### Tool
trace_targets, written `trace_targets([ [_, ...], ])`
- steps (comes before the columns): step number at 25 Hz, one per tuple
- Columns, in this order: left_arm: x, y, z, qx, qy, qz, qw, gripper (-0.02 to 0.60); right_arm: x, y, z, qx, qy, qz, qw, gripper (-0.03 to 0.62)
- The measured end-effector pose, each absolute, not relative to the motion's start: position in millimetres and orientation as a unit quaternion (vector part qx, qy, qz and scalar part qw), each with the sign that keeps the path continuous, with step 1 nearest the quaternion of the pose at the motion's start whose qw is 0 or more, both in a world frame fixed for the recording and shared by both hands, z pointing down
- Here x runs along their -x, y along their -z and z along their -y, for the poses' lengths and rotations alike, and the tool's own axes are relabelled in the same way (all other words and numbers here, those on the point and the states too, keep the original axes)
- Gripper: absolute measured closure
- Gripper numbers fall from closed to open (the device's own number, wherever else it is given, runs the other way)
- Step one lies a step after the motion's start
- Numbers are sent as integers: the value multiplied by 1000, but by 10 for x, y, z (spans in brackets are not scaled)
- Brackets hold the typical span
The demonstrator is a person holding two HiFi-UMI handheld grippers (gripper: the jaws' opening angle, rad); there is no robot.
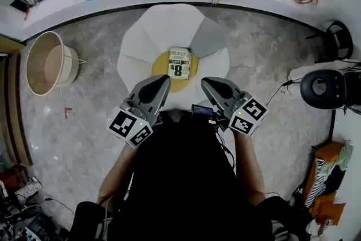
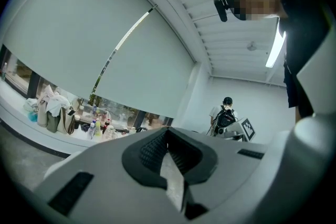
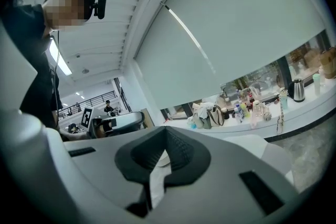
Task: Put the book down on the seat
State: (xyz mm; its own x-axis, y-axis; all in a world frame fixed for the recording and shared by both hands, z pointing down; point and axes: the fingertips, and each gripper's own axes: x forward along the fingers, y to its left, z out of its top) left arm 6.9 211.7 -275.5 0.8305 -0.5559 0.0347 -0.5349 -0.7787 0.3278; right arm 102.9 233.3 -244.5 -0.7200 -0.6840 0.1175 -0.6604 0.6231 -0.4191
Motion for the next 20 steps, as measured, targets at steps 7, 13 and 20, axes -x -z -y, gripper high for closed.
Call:
trace_targets([
  [7, -67, 2747, -2107, -946, 26, 277, 164, 572, -1035, 2450, -2356, 381, 220, -898, 25, 580],
  [13, -60, 2712, -2119, -949, 23, 270, 164, 572, -1041, 2404, -2366, 389, 226, -893, 25, 580],
  [20, -29, 2674, -2129, -948, 19, 269, 168, 571, -1076, 2325, -2362, 401, 239, -884, 20, 580],
])
